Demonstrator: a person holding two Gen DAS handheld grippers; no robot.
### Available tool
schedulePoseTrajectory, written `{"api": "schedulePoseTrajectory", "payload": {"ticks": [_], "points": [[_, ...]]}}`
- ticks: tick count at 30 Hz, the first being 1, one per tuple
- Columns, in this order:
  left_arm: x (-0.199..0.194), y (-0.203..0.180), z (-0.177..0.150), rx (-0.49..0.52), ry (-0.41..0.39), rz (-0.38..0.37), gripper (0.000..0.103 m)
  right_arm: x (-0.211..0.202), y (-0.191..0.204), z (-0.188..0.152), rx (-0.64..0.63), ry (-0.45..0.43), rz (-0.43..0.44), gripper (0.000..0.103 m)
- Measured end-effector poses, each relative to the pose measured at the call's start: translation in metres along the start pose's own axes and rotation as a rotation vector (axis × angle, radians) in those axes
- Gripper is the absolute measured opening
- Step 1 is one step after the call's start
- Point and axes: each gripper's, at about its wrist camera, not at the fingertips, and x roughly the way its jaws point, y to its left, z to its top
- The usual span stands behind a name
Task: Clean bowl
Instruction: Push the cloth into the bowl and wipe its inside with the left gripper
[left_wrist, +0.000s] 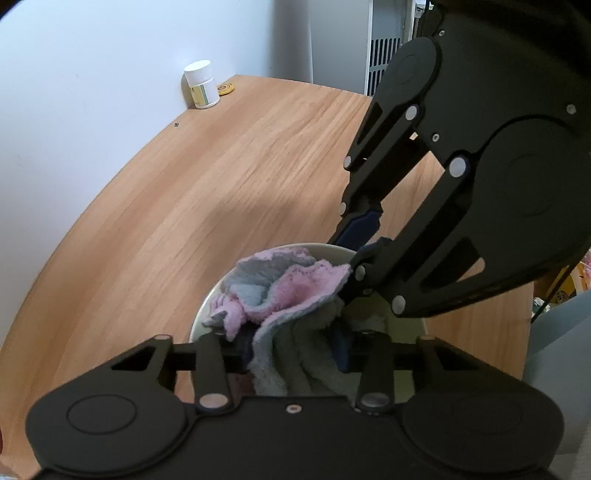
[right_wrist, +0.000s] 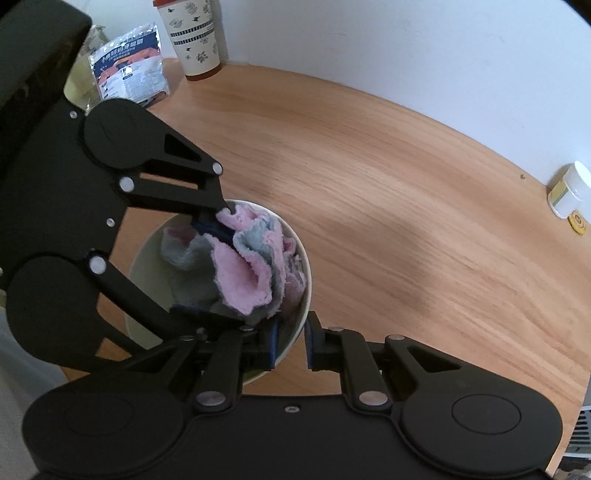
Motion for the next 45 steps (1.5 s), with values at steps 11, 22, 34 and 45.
{"api": "schedulePoseTrajectory", "payload": {"ticks": [11, 22, 34, 45], "points": [[-0.001, -0.001, -0.004, -0.008, 0.000, -0.027, 0.015, 0.010, 0.007, 0.005, 0.052, 0.018, -0.041, 0.013], [-0.009, 0.027, 0.004, -0.122, 0.044, -0.212, 0.014, 0.013, -0.003, 0.006, 0.173, 0.020, -0.014, 0.008], [-0.019, 0.032, 0.008, -0.224, 0.043, -0.402, 0.012, 0.016, -0.005, 0.010, 0.235, 0.025, 0.006, 0.007], [0.008, 0.025, 0.010, -0.273, 0.077, -0.353, 0.012, 0.018, -0.009, 0.011, 0.249, 0.032, 0.019, 0.010]]}}
